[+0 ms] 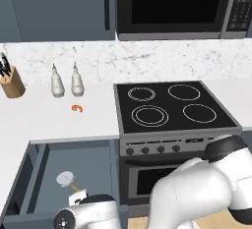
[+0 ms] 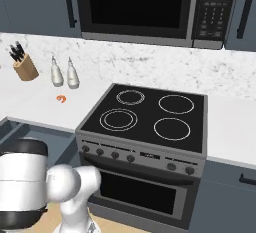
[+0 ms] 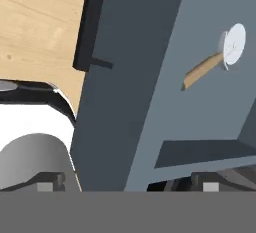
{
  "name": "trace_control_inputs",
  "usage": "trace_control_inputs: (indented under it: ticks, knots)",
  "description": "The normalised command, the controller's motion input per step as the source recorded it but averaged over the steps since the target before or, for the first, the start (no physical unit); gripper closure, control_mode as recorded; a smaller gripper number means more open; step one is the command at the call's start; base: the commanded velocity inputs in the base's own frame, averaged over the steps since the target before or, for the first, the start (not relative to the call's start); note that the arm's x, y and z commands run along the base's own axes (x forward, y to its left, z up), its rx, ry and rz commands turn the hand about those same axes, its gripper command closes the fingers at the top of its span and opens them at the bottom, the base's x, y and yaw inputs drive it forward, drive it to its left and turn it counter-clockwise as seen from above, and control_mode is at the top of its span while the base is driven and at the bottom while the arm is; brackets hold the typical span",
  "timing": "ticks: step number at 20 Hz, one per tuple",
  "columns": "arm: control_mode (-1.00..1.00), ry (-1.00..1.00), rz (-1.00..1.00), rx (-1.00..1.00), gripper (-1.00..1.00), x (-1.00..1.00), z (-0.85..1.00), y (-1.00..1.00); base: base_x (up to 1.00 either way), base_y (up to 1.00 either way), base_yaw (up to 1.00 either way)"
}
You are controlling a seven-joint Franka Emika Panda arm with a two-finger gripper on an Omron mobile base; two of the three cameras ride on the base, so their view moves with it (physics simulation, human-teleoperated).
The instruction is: Pick the pizza cutter from the drawer and place it on the counter.
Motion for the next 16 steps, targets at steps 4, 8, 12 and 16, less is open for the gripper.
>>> trace_control_inputs:
  ticks: [4, 8, 12, 16]
  knots:
    - [-1.0, -0.01, -0.11, 0.11, -1.0, 0.08, 1.0, 0.28, 0.0, 0.0, 0.0]
    - [-1.0, 0.0, -0.26, 0.09, -1.0, 0.65, 1.0, 0.19, 0.0, 0.0, 0.0]
    - [-1.0, 0.22, -0.41, 0.08, -1.0, 1.0, 0.57, 0.02, 0.0, 0.0, 0.0]
    - [-1.0, 0.28, -0.51, 0.02, -1.0, 0.98, -0.04, 0.04, 0.0, 0.0, 0.0]
